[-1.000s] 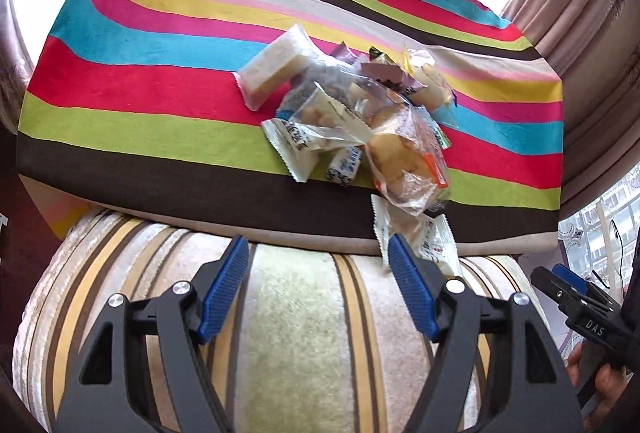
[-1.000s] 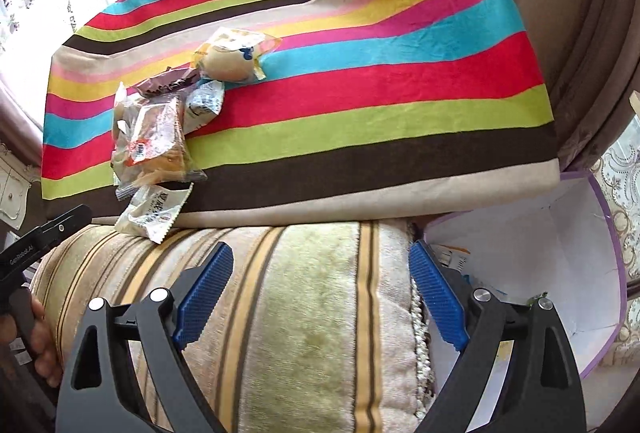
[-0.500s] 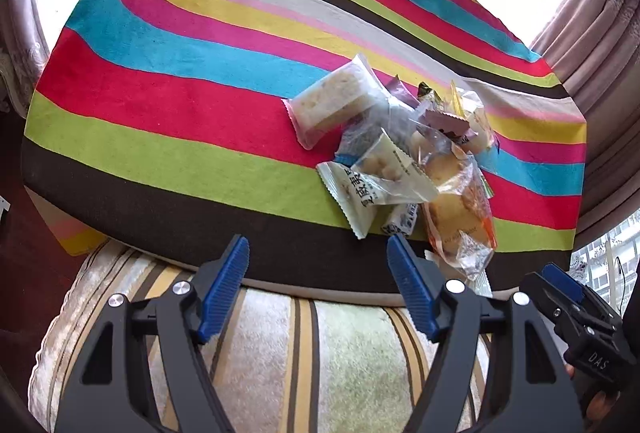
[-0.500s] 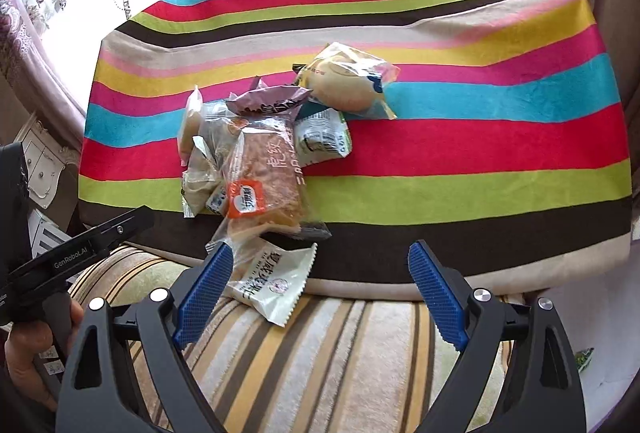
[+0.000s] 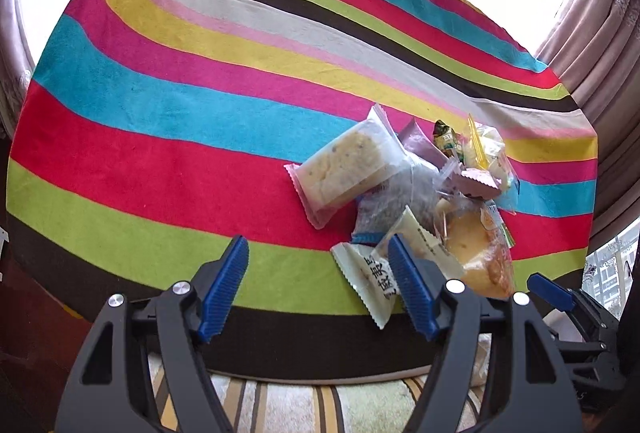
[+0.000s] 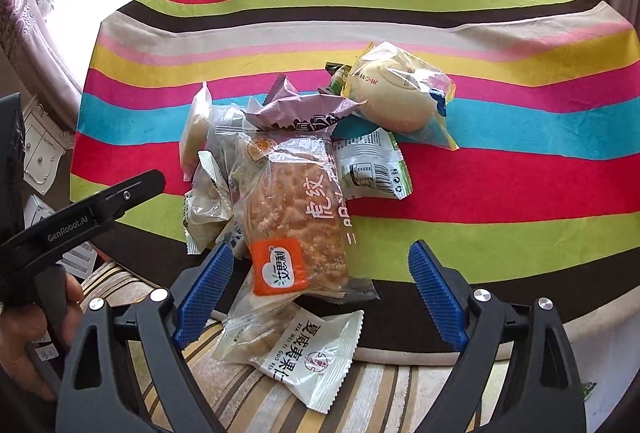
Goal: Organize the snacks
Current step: 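Grasp a clear cookie bag with the left tool while the right tool grasps the orange-labelled bread bag, then carry both bags over the white box and open both tools to drop them, then move both open tools back to the snack pile, then grasp the white peanut packet with the left tool while the right tool grasps a pink bar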
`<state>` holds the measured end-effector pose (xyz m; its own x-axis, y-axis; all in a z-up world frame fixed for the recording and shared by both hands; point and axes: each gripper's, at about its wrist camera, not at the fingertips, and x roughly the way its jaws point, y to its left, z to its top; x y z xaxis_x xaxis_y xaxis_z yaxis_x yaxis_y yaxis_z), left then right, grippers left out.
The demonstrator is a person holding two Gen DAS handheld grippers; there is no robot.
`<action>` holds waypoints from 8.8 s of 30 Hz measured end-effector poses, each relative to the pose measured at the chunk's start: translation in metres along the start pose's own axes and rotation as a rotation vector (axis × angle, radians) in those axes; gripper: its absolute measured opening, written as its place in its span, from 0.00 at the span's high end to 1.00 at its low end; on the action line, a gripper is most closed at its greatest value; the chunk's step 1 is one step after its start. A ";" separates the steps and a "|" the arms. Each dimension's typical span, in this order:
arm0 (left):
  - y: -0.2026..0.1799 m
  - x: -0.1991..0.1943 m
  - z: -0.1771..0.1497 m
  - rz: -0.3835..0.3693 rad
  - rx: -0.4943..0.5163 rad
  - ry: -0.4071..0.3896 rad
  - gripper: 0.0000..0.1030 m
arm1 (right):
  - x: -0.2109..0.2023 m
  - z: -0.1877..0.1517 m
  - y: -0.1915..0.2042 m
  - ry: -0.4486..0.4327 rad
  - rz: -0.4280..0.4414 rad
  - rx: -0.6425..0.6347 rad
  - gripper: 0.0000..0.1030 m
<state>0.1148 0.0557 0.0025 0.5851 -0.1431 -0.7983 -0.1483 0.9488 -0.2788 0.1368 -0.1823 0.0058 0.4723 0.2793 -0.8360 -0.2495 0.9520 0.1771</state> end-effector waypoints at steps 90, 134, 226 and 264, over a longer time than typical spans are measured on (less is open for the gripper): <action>-0.089 -0.046 -0.046 0.029 0.223 0.003 0.65 | -0.090 -0.082 -0.071 -0.050 0.014 0.128 0.53; -0.332 0.010 -0.154 -0.356 0.586 0.323 0.65 | -0.133 -0.187 -0.298 -0.035 -0.112 0.648 0.52; -0.032 -0.018 -0.038 -0.063 0.038 0.128 0.15 | -0.037 -0.041 -0.086 0.050 -0.073 0.263 0.14; -0.051 0.034 -0.004 0.020 0.253 0.131 0.66 | 0.035 0.010 -0.034 0.064 -0.124 0.058 0.75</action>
<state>0.1391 0.0011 -0.0128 0.4738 -0.1434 -0.8689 0.0550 0.9895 -0.1334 0.1698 -0.2033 -0.0245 0.4413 0.1524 -0.8843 -0.1425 0.9849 0.0987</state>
